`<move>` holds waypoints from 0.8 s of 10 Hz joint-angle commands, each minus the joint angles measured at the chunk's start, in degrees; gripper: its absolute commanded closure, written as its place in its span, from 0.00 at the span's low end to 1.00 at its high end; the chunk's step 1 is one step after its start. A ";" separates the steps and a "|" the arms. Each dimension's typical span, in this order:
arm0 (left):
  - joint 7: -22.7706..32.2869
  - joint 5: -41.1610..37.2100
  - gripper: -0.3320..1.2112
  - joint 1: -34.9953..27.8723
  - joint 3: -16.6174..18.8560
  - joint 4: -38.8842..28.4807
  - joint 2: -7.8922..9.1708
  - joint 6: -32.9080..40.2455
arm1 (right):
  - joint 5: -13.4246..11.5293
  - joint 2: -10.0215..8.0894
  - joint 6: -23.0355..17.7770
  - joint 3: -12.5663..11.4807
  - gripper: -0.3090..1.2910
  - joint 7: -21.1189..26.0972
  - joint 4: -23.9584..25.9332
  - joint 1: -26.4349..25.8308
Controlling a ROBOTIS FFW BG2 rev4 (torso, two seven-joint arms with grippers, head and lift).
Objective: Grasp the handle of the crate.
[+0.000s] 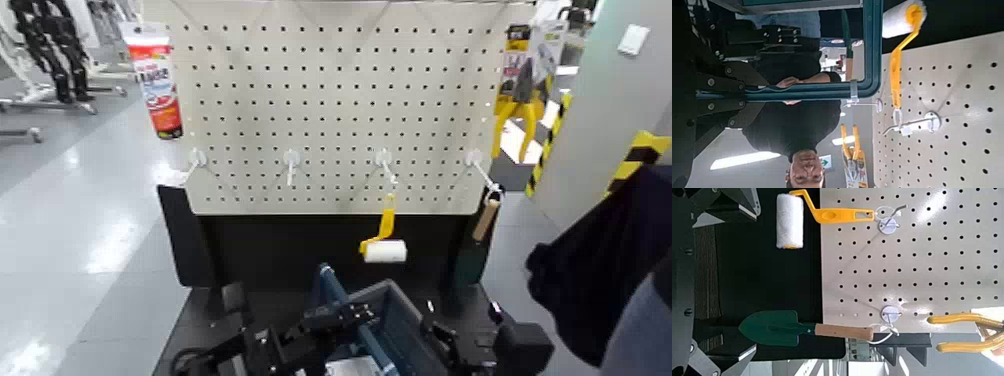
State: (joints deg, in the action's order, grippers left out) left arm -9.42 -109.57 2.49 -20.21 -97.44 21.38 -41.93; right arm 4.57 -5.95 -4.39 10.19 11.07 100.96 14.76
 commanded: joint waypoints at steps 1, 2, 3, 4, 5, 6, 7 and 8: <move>0.63 -2.14 0.99 0.15 -0.09 -0.30 -0.11 -1.40 | 0.00 0.06 -0.09 0.01 0.28 0.00 -0.07 0.00; 0.63 -2.32 0.99 0.15 -0.09 -0.21 -0.11 -1.58 | 0.00 0.06 -0.18 0.01 0.28 0.00 -0.07 0.00; 0.63 -2.23 0.99 0.24 -0.09 -0.12 -0.11 -1.75 | 0.00 0.06 -0.27 0.01 0.28 0.00 -0.07 0.09; 0.72 -2.23 0.99 0.24 -0.09 -0.12 -0.02 -1.75 | -0.18 0.15 -0.27 0.01 0.28 0.00 -0.07 0.09; 0.63 -2.32 0.99 0.24 -0.09 -0.12 -0.02 -1.84 | -0.35 0.15 -0.71 0.01 0.28 0.00 -0.15 0.09; 0.63 -2.32 0.99 0.24 -0.09 -0.03 0.06 -1.84 | -0.62 0.15 -0.79 0.01 0.28 0.00 -0.15 0.09; 0.63 -2.23 0.99 0.33 -0.09 -0.03 0.06 -1.84 | -0.88 0.06 -0.97 0.09 0.28 0.09 -0.15 0.09; 0.63 -2.32 0.99 0.33 -0.09 0.05 0.06 -1.93 | -0.88 0.06 -0.97 0.18 0.28 0.09 -0.15 0.09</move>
State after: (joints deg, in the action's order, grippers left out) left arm -8.79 -111.87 2.80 -20.30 -97.45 21.44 -43.79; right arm 3.72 -5.88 -5.34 10.31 11.15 100.81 14.85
